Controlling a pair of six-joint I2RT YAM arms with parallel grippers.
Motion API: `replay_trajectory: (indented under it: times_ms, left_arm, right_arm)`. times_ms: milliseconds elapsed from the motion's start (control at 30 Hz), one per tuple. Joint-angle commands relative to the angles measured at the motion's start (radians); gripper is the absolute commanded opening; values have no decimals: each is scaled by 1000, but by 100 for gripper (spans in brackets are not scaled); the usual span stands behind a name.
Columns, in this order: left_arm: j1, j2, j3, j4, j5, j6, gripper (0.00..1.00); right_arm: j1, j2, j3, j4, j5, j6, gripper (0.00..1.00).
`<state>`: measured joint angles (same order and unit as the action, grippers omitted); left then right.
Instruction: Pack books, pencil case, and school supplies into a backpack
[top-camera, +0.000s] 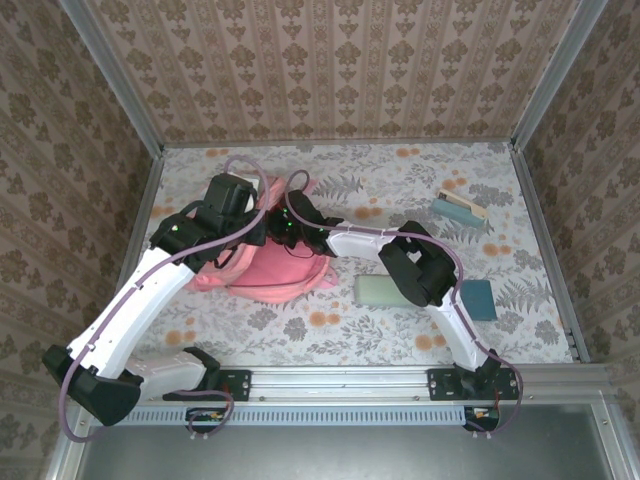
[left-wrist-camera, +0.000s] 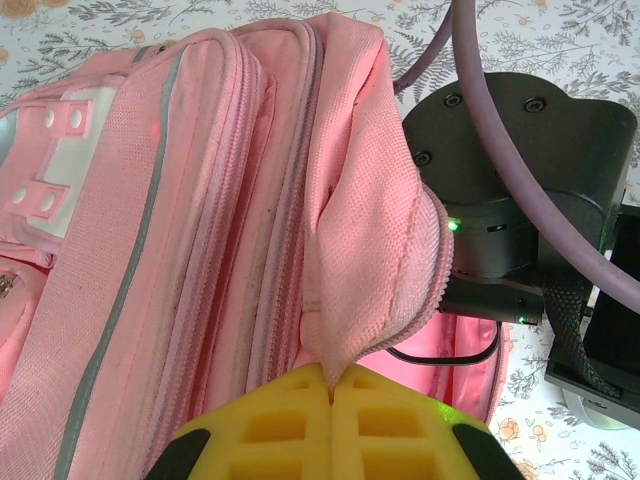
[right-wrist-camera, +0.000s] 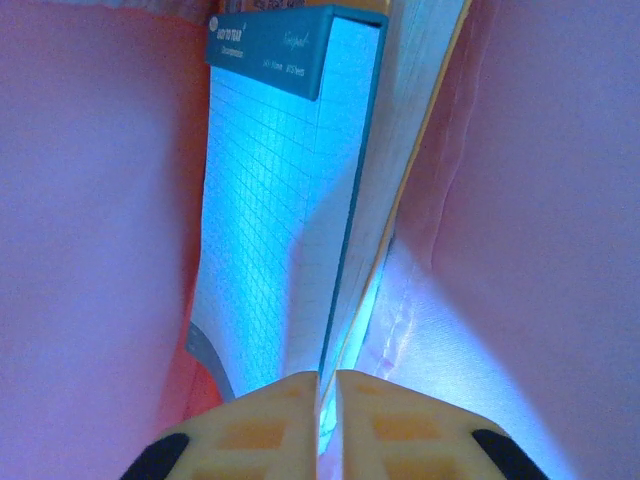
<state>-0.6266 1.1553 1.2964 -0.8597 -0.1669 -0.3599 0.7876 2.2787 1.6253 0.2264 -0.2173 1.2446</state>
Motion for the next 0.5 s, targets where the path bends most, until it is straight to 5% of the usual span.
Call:
replay_trajectory:
  times_ms: [0,467]
  left_arm:
    - [8,-25,20,73,4,-10,0]
    - [7,-26,17,79,37,-26,0]
  right_arm:
    - [-6,-20,-8,-6,-12,-16,8]
    - [-3,120,144,-9,-61,27,5]
